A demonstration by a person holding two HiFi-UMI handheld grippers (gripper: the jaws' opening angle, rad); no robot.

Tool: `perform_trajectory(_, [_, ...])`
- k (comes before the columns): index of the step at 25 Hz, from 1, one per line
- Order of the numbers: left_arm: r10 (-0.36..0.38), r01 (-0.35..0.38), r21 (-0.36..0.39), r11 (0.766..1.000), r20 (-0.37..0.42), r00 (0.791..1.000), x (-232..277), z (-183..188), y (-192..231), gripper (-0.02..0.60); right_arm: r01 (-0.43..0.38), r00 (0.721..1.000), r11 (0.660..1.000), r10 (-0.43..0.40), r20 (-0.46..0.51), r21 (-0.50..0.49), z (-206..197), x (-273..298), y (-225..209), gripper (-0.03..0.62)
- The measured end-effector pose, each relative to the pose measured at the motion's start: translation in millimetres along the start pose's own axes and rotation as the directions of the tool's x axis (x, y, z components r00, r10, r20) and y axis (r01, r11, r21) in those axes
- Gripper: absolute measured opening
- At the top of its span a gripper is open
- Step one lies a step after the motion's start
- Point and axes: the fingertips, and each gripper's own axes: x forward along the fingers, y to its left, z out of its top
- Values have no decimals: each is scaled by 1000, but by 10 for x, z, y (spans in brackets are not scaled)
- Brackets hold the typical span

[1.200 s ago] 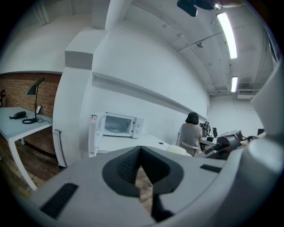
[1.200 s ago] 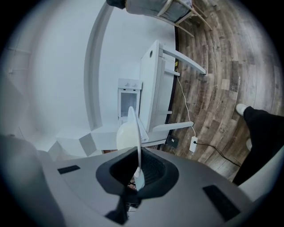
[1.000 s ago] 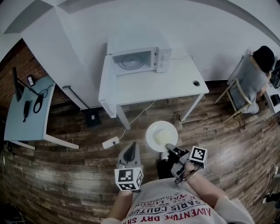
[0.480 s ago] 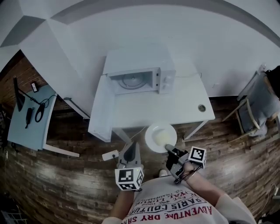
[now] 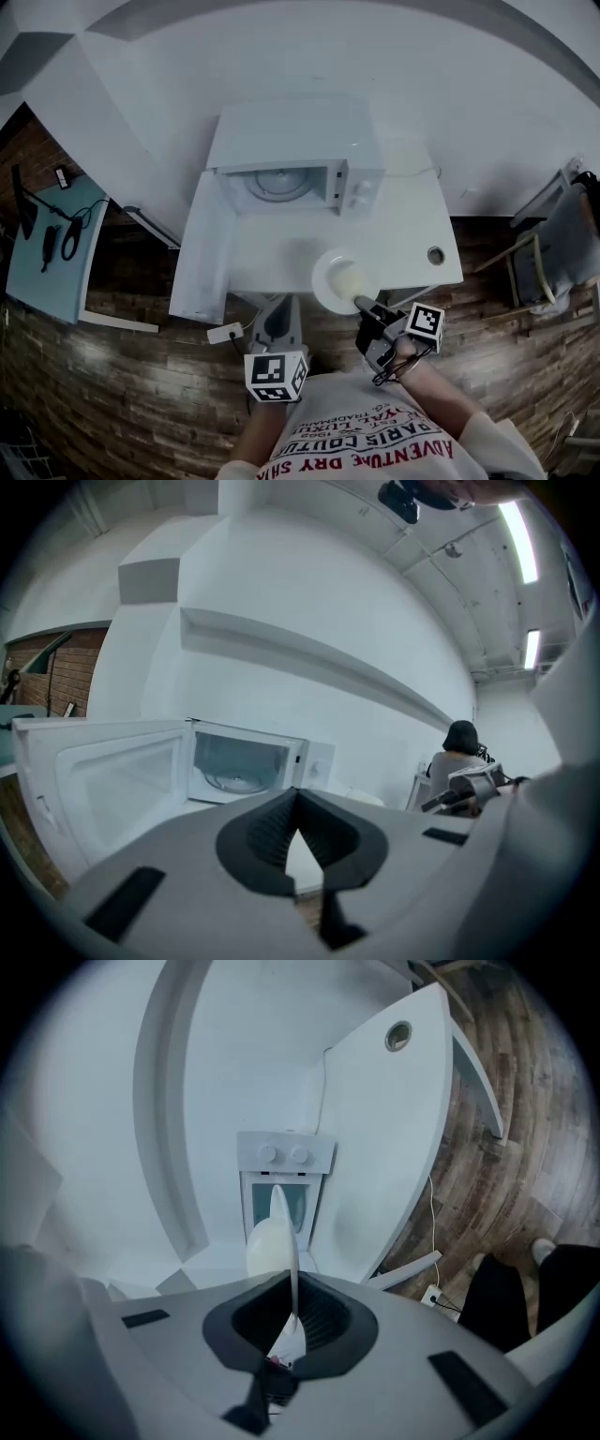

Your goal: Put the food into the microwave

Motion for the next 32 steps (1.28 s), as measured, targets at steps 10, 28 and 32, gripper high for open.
perform_trajectory(10, [-91,92,41,995,-38,995,944,334,695,3,-12,998,999,10,67,39,317,1093,309,20])
perform_trajectory(28, [-144,149,38,988,-109,984,1673,265,1394,3,46,987,998,-54,154,52,686,2448,301,20])
perform_trajectory(32, [-118,122,31,992,-104,987,1817,237,1464,3,27,984,998,-37,174,59,841,2625,256,20])
